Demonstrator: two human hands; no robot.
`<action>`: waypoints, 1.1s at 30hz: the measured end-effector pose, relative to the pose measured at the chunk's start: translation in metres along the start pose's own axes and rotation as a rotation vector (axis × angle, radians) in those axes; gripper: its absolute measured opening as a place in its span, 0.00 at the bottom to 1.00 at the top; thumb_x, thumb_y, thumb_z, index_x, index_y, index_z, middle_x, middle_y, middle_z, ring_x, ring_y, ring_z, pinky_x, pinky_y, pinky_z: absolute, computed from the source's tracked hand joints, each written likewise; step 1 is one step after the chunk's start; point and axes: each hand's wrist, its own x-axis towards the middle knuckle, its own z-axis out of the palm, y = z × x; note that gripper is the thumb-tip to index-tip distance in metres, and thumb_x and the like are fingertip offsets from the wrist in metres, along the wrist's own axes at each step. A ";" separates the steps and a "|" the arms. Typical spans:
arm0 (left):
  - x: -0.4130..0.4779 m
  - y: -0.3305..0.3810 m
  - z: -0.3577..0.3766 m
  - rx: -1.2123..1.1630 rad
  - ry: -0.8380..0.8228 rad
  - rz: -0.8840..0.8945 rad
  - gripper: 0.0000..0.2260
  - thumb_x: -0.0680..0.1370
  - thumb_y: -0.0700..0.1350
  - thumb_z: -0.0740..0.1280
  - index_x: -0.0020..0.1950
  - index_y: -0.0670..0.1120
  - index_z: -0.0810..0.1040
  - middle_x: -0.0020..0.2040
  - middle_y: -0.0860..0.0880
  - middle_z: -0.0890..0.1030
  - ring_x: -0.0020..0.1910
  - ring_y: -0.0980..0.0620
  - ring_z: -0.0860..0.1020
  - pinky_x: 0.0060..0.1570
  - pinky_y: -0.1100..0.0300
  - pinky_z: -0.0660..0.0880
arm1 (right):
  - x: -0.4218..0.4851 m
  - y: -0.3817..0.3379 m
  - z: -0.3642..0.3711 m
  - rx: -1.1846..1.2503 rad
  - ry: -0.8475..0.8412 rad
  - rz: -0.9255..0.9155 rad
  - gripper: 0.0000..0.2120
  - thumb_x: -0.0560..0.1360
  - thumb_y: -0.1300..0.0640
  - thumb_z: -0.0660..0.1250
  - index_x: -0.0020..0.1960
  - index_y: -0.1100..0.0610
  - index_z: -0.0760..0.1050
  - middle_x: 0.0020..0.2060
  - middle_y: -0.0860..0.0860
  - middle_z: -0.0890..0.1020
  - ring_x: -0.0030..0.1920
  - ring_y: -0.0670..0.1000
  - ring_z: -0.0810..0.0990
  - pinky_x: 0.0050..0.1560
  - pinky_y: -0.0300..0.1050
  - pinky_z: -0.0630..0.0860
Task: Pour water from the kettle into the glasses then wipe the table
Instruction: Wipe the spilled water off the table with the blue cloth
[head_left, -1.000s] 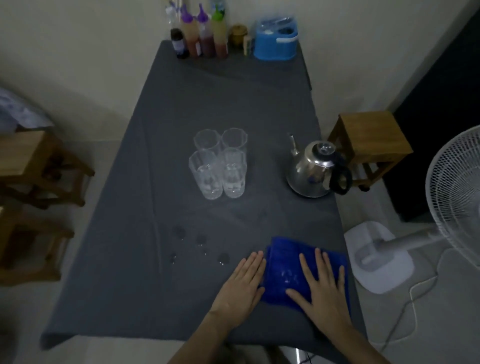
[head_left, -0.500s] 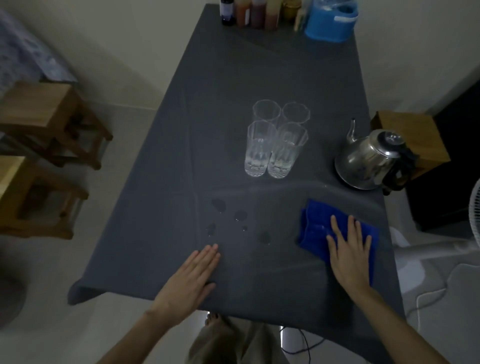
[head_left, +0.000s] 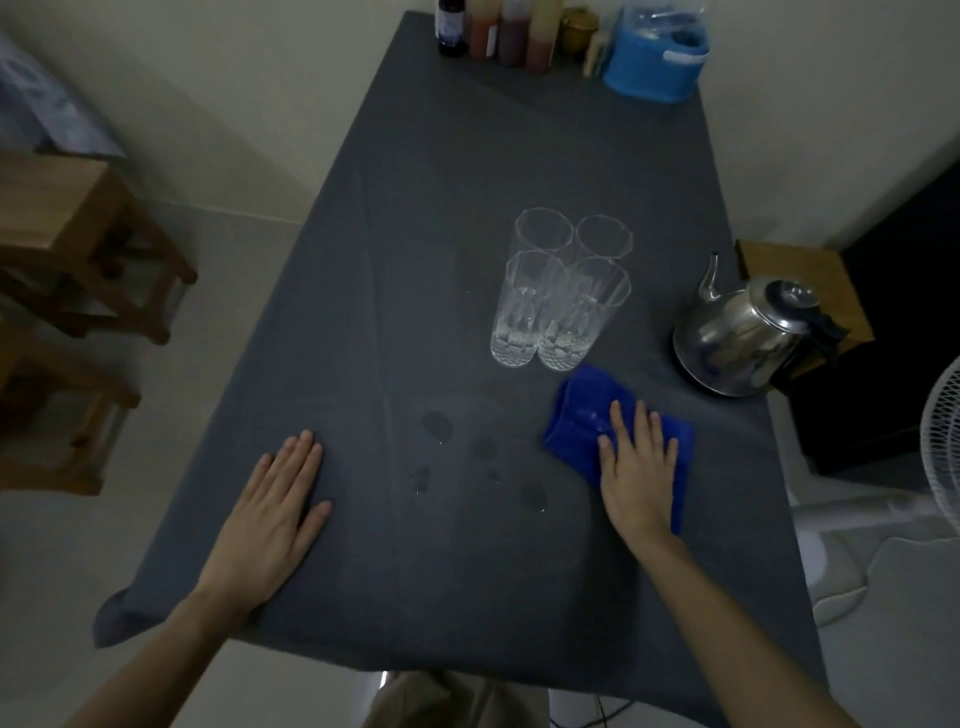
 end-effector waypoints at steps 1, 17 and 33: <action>0.000 0.000 0.000 -0.002 0.002 0.005 0.29 0.81 0.59 0.47 0.78 0.44 0.53 0.78 0.46 0.55 0.77 0.53 0.49 0.76 0.56 0.43 | -0.010 -0.008 0.002 0.003 -0.008 -0.064 0.31 0.80 0.40 0.38 0.77 0.53 0.57 0.76 0.56 0.59 0.76 0.58 0.56 0.74 0.60 0.52; -0.007 -0.024 -0.006 -0.030 -0.019 0.029 0.26 0.81 0.56 0.49 0.77 0.47 0.57 0.78 0.48 0.58 0.77 0.52 0.53 0.76 0.54 0.44 | -0.077 0.088 -0.014 -0.116 -0.145 -0.112 0.29 0.77 0.40 0.40 0.76 0.46 0.53 0.77 0.46 0.49 0.77 0.51 0.52 0.76 0.56 0.52; -0.007 -0.029 -0.004 -0.069 0.009 0.051 0.26 0.81 0.57 0.47 0.77 0.47 0.59 0.78 0.47 0.59 0.77 0.52 0.54 0.76 0.51 0.47 | -0.058 -0.102 0.021 -0.069 -0.236 -0.617 0.30 0.78 0.34 0.48 0.78 0.42 0.50 0.79 0.54 0.48 0.78 0.55 0.43 0.73 0.65 0.45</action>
